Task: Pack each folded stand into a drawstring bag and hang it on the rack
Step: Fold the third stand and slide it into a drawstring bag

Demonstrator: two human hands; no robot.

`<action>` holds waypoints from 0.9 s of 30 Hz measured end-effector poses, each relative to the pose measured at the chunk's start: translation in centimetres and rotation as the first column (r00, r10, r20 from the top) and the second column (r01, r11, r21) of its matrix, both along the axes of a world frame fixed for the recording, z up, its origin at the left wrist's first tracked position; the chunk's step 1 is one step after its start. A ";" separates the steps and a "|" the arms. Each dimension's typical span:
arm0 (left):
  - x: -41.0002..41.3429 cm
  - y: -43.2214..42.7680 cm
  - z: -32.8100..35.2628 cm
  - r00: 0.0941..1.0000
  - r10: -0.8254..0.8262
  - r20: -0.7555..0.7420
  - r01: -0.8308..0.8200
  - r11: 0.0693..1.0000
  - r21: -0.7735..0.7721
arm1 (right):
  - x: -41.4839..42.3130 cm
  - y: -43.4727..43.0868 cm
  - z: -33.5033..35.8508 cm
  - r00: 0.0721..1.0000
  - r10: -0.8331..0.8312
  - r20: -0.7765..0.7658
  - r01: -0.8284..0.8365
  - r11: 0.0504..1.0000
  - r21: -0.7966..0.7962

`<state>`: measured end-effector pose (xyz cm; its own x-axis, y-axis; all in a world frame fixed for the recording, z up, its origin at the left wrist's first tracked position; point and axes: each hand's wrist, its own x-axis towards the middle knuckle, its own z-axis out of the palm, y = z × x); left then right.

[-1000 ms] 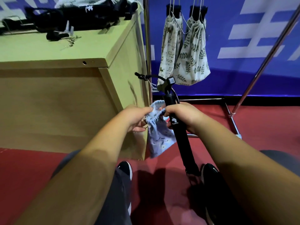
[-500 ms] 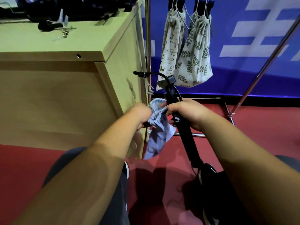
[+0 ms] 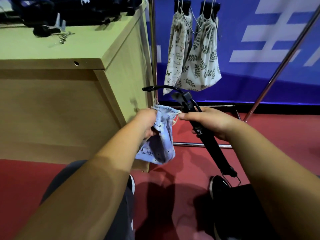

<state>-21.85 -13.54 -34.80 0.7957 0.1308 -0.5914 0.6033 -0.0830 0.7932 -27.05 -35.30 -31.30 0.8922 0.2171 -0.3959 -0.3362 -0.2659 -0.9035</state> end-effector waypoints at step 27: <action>-0.3 -0.5 0.7 0.843 -0.396 0.363 -0.040 0.626 0.779 | -0.6 -5.7 -2.7 0.989 -0.138 -0.058 0.129 0.982 -0.137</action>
<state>-22.12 -14.09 -34.08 0.9826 0.1637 0.0875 0.0873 -0.8237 0.5603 -27.62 -40.99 -33.96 0.8802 0.0394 -0.4730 -0.4353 -0.3303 -0.8375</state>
